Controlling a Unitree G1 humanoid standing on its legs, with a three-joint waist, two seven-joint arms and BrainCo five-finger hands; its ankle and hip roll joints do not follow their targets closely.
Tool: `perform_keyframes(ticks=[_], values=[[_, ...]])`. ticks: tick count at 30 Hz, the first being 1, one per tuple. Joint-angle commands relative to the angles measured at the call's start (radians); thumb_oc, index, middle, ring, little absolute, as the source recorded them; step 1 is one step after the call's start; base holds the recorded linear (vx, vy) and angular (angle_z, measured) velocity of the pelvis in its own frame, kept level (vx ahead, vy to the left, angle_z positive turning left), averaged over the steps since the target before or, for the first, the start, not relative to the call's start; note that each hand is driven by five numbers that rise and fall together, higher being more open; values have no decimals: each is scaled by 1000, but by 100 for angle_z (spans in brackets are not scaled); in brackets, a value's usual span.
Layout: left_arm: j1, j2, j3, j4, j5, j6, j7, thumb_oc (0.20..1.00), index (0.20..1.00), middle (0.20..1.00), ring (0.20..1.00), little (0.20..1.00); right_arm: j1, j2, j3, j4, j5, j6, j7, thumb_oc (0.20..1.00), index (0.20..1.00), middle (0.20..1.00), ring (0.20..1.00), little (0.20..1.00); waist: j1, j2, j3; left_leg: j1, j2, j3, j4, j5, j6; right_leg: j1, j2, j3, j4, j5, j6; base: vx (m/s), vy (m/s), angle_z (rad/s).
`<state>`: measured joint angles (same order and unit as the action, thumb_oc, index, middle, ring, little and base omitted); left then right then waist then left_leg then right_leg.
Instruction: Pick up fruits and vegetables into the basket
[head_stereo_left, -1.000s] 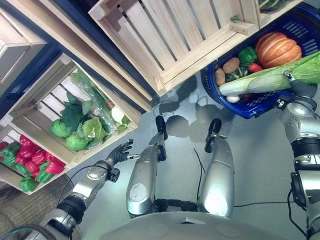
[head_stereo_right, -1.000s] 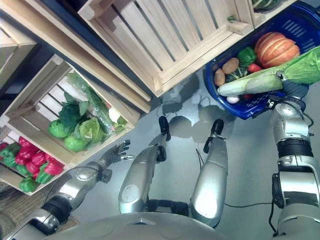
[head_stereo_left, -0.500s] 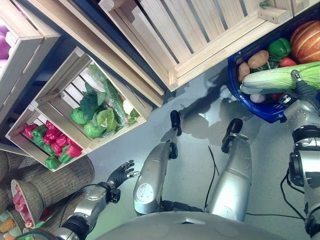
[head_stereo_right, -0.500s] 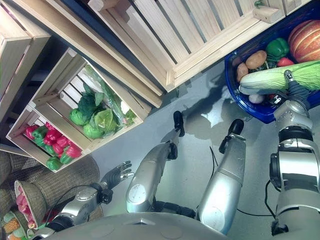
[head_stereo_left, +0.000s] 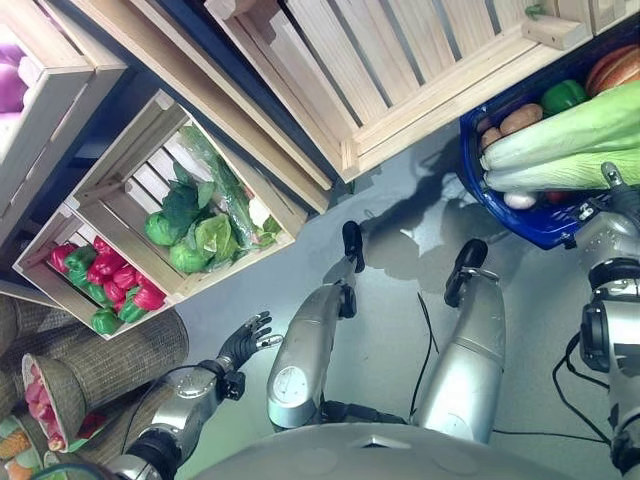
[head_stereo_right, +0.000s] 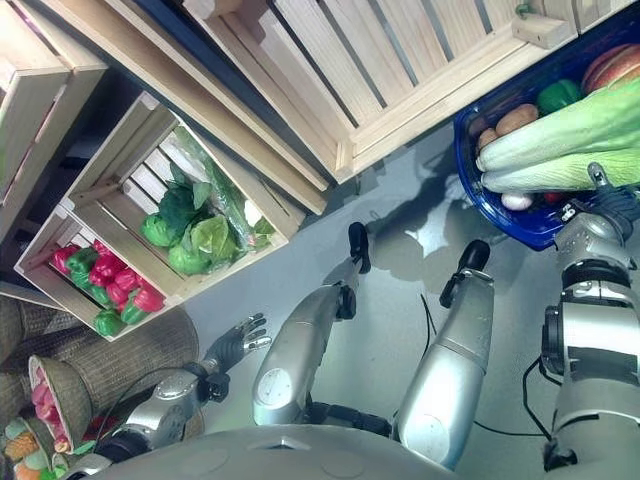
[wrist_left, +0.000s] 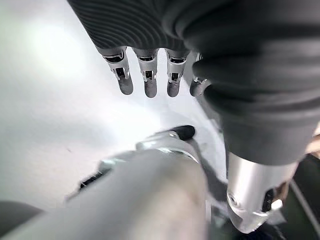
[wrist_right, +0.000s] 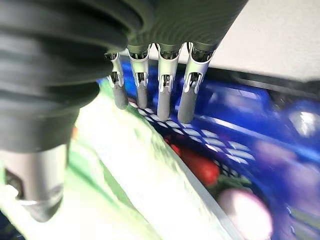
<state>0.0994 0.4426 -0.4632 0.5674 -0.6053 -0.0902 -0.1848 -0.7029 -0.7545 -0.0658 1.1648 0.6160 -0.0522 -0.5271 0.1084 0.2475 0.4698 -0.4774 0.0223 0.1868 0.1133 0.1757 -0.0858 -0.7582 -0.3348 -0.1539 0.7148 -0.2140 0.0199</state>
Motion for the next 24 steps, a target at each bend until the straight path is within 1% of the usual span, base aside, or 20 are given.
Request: perform_keyframes(ticks=[1, 2, 3, 4, 5, 6, 7, 10, 11, 12, 13, 14, 15, 16, 17, 18, 19, 22, 23, 24], values=[[14, -48, 34, 15, -38, 5, -21, 1000, 1000, 1000, 1000, 1000, 58, -74, -18, -85, -85, -110, -67, 1000, 1000, 1000, 1000, 1000, -63, 98, 50, 19, 9, -20, 129, -179, 9, 109, 87, -10, -116, 4, 11, -13, 89, -7], [16, -50, 45, 20, -36, 5, -22, 1000, 1000, 1000, 1000, 1000, 89, -58, -18, -127, -102, -135, -77, 1000, 1000, 1000, 1000, 1000, -71, 87, 50, 36, 12, -18, 120, -178, 9, 128, 90, -11, -132, 11, 14, -85, 76, -12], [12, -53, 61, 28, -36, 5, -25, 1000, 1000, 1000, 1000, 1000, 116, -41, -20, -175, -103, -152, -87, 1000, 1000, 1000, 1000, 1000, -76, 80, 50, 34, 23, -7, 104, -151, 16, 131, 97, -25, -158, 48, 8, -78, 67, -8], [12, -57, 73, 38, -35, 4, -25, 1000, 1000, 1000, 1000, 1000, 153, -18, -22, -226, -103, -177, -84, 1000, 1000, 1000, 1000, 1000, -85, 66, 50, 54, 29, -4, 90, -148, 15, 155, 102, -26, -178, 56, 12, -76, 52, -10], [8, -63, 99, 57, -36, 8, -27, 1000, 1000, 1000, 1000, 1000, 218, 28, -17, -313, -97, -218, -76, 1000, 1000, 1000, 1000, 1000, -100, 38, 50, 81, 36, 1, 79, -147, 14, 191, 108, -27, -210, 71, 20, 1, 34, -8], [4, -66, 115, 72, -37, 6, -28, 1000, 1000, 1000, 1000, 1000, 259, 58, -14, -361, -101, -242, -68, 1000, 1000, 1000, 1000, 1000, -109, 19, 50, 101, 41, 4, 70, -146, 14, 217, 113, -27, -234, 82, 25, 0, 33, -12], [2, -67, 122, 79, -39, 3, -29, 1000, 1000, 1000, 1000, 1000, 274, 69, -15, -377, -98, -258, -54, 1000, 1000, 1000, 1000, 1000, -113, 12, 50, 111, 43, 5, 64, -145, 14, 231, 116, -27, -247, 88, 28, 1, 20, -8], [-14, -80, 185, 135, -37, -4, -36, 1000, 1000, 1000, 1000, 1000, 406, 159, -2, -504, -117, -337, 23, 1000, 1000, 1000, 1000, 1000, -141, -62, 50, 190, 58, 7, 32, -147, 15, 339, 136, -31, -335, 121, 42, 8, 6, -9], [-14, -82, 197, 148, -38, -11, -36, 1000, 1000, 1000, 1000, 1000, 430, 175, -1, -528, -121, -348, 42, 1000, 1000, 1000, 1000, 1000, -146, -77, 50, 210, 61, 6, 24, -146, 14, 366, 141, -32, -354, 129, 45, 22, -17, -9], [-13, -85, 220, 164, -30, -17, -30, 1000, 1000, 1000, 1000, 1000, 467, 200, 0, -558, -119, -359, 77, 1000, 1000, 1000, 1000, 1000, -150, -102, 50, 239, 66, 5, 13, -146, 13, 408, 147, -34, -383, 139, 51, 13, -25, -8], [-12, -86, 228, 170, -29, -21, -28, 1000, 1000, 1000, 1000, 1000, 479, 209, -2, -565, -121, -365, 94, 1000, 1000, 1000, 1000, 1000, -152, -111, 50, 251, 68, 4, 8, -146, 12, 425, 149, -35, -394, 143, 54, 38, -47, -9], [-10, -88, 249, 185, -22, -25, -27, 1000, 1000, 1000, 1000, 1000, 509, 228, 0, -584, -126, -373, 123, 1000, 1000, 1000, 1000, 1000, -152, -130, 39, 273, 71, 2, -7, -144, 11, 455, 154, -37, -419, 151, 59, 27, -26, -9], [-10, -88, 249, 185, -22, -25, -27, 1000, 1000, 1000, 1000, 1000, 509, 228, 0, -584, -126, -373, 123, 1000, 1000, 1000, 1000, 1000, -152, -130, 39, 274, 71, 2, -7, -144, 11, 456, 154, -38, -420, 151, 59, 54, -34, -10], [-1, -90, 279, 205, -21, -33, -23, 1000, 1000, 1000, 1000, 1000, 556, 258, 11, -602, -110, -376, 187, 1000, 1000, 1000, 1000, 1000, -152, -161, 10, 299, 76, -2, -31, -141, 6, 499, 163, -39, -458, 160, 67, 60, -26, -7], [4, -92, 292, 220, -17, -43, -26, 1000, 1000, 1000, 1000, 1000, 578, 275, 20, -606, -106, -361, 240, 1000, 1000, 1000, 1000, 1000, -152, -176, -5, 318, 78, -4, -48, -139, 4, 526, 168, -41, -480, 164, 71, 131, -22, -3], [9, -100, 313, 246, -1, -49, -33, 1000, 1000, 1000, 1000, 1000, 611, 302, 39, -611, -136, -345, 265, 1000, 1000, 1000, 1000, 1000, -151, -194, -36, 348, 80, -4, -73, -138, 3, 566, 172, -43, -514, 171, 78, 126, 6, -4], [13, -104, 320, 257, 8, -57, -36, 1000, 1000, 1000, 1000, 1000, 625, 312, 47, -616, -154, -324, 290, 1000, 1000, 1000, 1000, 1000, -151, -202, -49, 360, 81, -3, -83, -137, 3, 581, 173, -43, -528, 175, 81, 154, 30, -8], [21, -129, 354, 303, 74, -53, -23, 1000, 1000, 1000, 1000, 1000, 698, 361, 111, -590, -189, -231, 405, 1000, 1000, 1000, 1000, 1000, -139, -244, -136, 416, 89, 6, -106, -146, 4, 655, 177, -51, -585, 195, 95, 154, 40, -10], [21, -129, 354, 303, 74, -53, -23, 1000, 1000, 1000, 1000, 1000, 698, 361, 111, -590, -189, -231, 405, 1000, 1000, 1000, 1000, 1000, -139, -244, -137, 416, 90, 6, -106, -146, 4, 655, 177, -51, -586, 195, 95, 114, 66, -4], [13, -140, 357, 333, 106, -44, -28, 1000, 1000, 1000, 1000, 1000, 713, 387, 143, -534, -202, -175, 455, 1000, 1000, 1000, 1000, 1000, -128, -262, -174, 448, 90, 14, -115, -156, 7, 693, 173, -58, -610, 203, 104, 74, 50, -3]])
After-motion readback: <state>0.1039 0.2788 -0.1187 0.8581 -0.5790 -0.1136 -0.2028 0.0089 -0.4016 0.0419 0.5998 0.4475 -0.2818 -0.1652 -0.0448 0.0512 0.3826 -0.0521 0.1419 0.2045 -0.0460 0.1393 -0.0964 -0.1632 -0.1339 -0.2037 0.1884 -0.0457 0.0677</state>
